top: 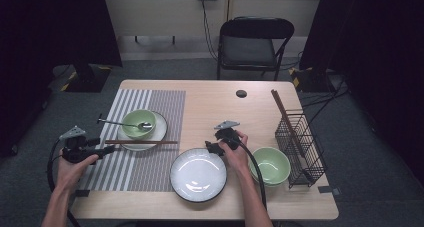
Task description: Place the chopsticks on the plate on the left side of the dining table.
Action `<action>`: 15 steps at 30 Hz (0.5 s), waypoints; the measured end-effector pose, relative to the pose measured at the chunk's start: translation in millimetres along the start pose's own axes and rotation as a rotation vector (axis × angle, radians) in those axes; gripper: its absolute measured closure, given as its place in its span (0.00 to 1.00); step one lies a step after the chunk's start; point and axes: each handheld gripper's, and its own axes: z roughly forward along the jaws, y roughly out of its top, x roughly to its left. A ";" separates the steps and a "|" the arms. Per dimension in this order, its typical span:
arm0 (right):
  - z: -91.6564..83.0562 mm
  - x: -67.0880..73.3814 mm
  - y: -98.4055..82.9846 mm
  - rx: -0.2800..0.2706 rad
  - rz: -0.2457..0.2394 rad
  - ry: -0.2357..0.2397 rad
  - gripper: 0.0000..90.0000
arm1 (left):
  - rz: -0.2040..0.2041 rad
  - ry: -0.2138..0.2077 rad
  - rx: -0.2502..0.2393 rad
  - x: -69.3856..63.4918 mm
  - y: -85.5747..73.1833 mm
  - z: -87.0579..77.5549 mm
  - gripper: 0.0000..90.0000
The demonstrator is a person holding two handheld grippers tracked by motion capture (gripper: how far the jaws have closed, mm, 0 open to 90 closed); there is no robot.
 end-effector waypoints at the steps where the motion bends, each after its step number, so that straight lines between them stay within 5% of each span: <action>1: 0.0 0.0 0.0 0.000 -0.001 0.000 0.24 | 0.005 -0.003 0.003 -0.1 0.0 1.1 0.23; 15: -0.1 -0.1 0.0 0.001 -0.002 -0.001 0.24 | 0.012 0.022 0.048 -2.2 -1.1 13.7 0.26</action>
